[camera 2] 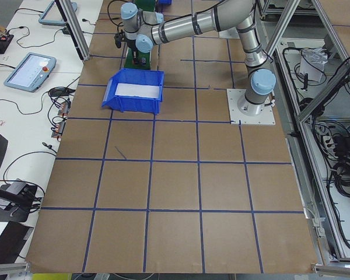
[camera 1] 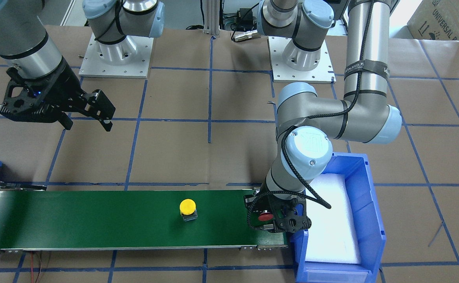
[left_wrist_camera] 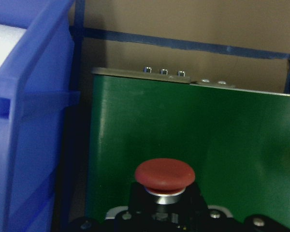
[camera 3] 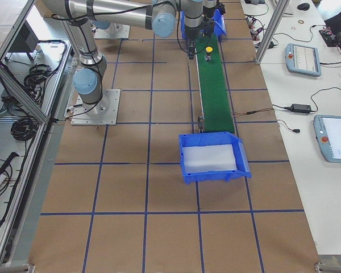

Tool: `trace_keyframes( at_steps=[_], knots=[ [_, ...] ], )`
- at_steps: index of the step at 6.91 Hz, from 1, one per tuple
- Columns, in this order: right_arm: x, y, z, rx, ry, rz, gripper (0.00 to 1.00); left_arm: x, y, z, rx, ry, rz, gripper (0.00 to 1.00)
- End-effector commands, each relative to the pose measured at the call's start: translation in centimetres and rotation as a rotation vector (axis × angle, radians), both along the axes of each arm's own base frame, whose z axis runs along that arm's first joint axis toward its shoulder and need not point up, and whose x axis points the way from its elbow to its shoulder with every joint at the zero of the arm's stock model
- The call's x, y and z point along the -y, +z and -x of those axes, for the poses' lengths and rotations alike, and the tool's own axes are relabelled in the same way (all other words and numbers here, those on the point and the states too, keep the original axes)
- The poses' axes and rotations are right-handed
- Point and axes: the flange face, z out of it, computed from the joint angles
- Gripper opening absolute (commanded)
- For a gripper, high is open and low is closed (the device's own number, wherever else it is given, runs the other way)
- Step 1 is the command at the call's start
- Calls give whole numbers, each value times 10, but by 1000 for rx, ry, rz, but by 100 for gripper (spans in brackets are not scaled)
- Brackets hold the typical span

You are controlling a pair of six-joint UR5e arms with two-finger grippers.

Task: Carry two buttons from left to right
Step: 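Carry the red button onto the conveyor and release it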

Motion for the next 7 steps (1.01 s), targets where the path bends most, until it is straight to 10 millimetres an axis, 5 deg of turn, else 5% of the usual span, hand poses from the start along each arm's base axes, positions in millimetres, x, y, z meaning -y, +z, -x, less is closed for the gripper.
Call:
trace_keyframes(
  at_steps=[1, 3, 4, 6, 7],
  knots=[
    [0, 0, 3, 0, -4, 0, 100, 3, -5, 0, -3, -3, 13, 31],
    [1, 1, 3, 2, -3, 2, 100, 7, -8, 1, -6, -9, 28, 32],
    [1, 1, 1, 9, -1, 2, 100, 6, -12, 1, -2, -56, 25, 46],
    [0, 0, 0, 15, 1, 1, 100, 10, -7, -1, 0, -99, 38, 96],
    [0, 0, -1, 15, 2, 1, 100, 12, -2, -3, -1, -93, 46, 96]
  ],
)
